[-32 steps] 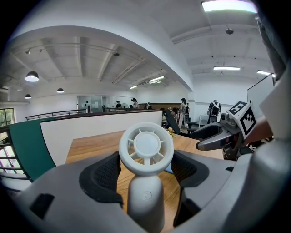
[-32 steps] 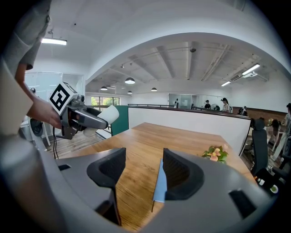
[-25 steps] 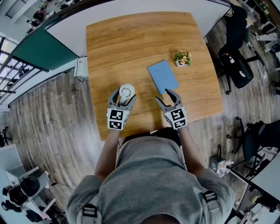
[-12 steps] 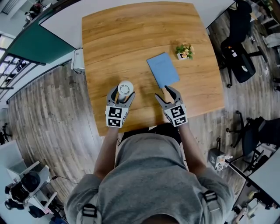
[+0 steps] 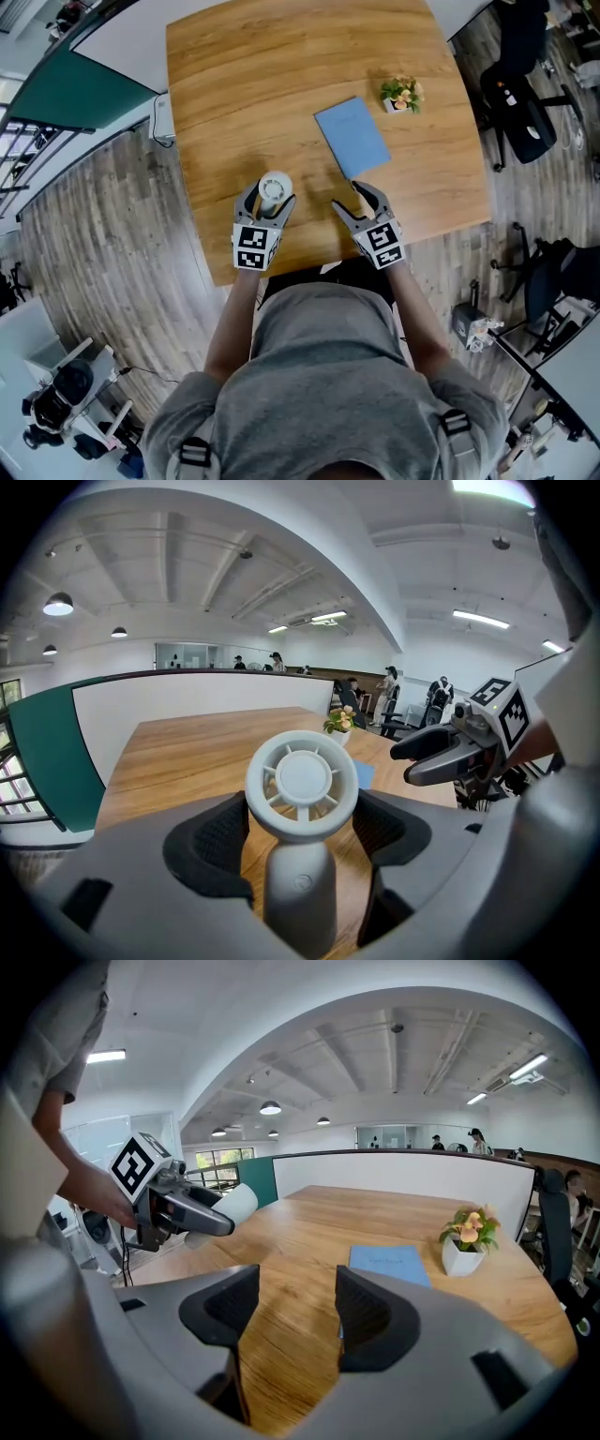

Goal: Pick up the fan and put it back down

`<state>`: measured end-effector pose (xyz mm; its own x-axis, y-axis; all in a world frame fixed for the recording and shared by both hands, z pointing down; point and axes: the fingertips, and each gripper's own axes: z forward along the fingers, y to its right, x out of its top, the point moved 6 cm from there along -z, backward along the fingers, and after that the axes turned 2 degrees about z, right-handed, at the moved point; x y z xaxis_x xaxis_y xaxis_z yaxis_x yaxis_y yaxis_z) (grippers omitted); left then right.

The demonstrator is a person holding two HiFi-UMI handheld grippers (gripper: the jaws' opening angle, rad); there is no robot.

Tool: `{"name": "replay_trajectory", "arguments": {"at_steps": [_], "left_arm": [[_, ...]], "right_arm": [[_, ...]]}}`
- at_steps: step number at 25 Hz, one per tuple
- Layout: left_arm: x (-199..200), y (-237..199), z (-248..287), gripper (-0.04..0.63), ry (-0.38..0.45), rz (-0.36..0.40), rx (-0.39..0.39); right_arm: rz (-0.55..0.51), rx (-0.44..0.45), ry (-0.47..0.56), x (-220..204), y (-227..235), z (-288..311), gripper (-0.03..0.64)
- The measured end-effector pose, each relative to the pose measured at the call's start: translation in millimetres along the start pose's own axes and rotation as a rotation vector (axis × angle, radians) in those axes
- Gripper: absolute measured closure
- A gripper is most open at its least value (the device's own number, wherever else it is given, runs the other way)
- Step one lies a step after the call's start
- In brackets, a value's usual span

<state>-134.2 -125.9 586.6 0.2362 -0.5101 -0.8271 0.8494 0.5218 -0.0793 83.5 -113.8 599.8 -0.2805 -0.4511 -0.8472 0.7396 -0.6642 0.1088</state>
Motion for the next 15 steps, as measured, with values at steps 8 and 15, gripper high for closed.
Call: {"name": "replay_trajectory", "arguments": {"at_steps": [8, 15], "left_arm": [[-24, 3, 12, 0.233, -0.087, 0.018, -0.021], [-48, 5, 21, 0.233, -0.165, 0.055, -0.027]], "right_arm": [[0.007, 0.048, -0.012, -1, -3, 6, 0.356], [0.005, 0.068, -0.03, -12, 0, 9, 0.356]]}}
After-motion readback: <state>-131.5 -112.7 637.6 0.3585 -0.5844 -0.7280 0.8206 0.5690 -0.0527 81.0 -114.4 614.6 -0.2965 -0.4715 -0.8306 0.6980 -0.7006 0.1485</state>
